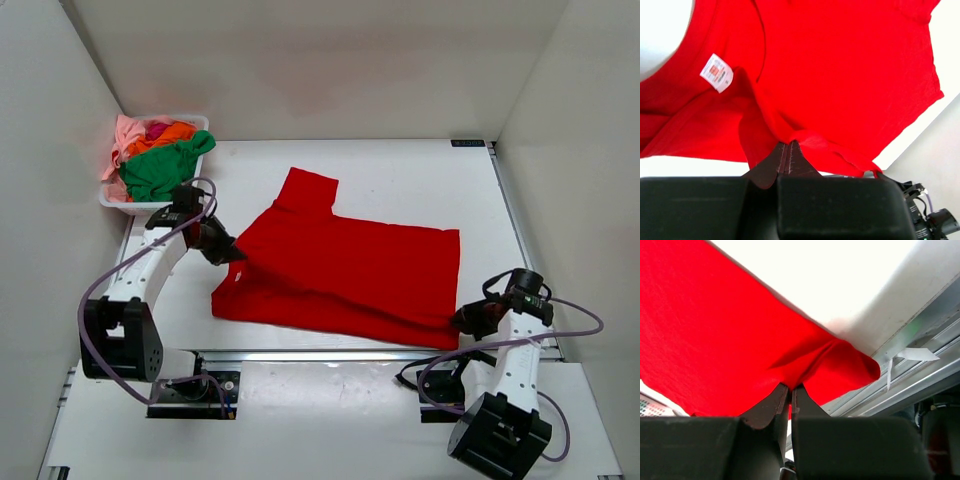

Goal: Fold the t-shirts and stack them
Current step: Fold the flattened tshirt in 1/3 of the way, then grap the side of the flattened tshirt furthest away from the robot with both arms, then fold the other side of the tshirt into a rectangle

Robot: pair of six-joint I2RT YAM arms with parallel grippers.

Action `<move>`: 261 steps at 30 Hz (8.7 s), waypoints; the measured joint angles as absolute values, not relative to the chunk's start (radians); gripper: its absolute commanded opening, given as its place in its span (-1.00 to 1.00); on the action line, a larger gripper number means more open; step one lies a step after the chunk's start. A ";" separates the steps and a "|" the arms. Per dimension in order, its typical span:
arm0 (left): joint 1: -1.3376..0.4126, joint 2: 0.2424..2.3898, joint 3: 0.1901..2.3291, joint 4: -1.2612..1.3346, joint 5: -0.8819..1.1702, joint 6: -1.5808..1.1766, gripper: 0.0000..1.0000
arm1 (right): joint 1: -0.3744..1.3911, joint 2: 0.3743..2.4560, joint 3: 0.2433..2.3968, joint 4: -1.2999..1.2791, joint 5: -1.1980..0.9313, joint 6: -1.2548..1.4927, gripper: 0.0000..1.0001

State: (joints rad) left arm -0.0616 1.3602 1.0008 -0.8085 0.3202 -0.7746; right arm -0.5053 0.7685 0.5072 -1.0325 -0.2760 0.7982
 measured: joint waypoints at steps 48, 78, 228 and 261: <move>-0.059 1.217 0.756 -1.072 0.035 -0.664 0.15 | -0.221 0.850 0.656 -1.110 -0.030 0.562 0.04; -0.294 2.106 1.560 -0.728 0.033 -0.672 0.08 | 0.031 1.621 1.007 -0.677 -0.035 0.382 0.01; -0.215 1.826 1.462 -0.660 0.109 -0.553 -1.00 | -0.043 1.938 1.443 -0.454 -0.183 0.292 -0.99; -0.188 1.244 0.893 -0.711 0.201 -0.653 -1.00 | -0.101 1.535 0.992 -0.422 -0.244 0.254 -1.00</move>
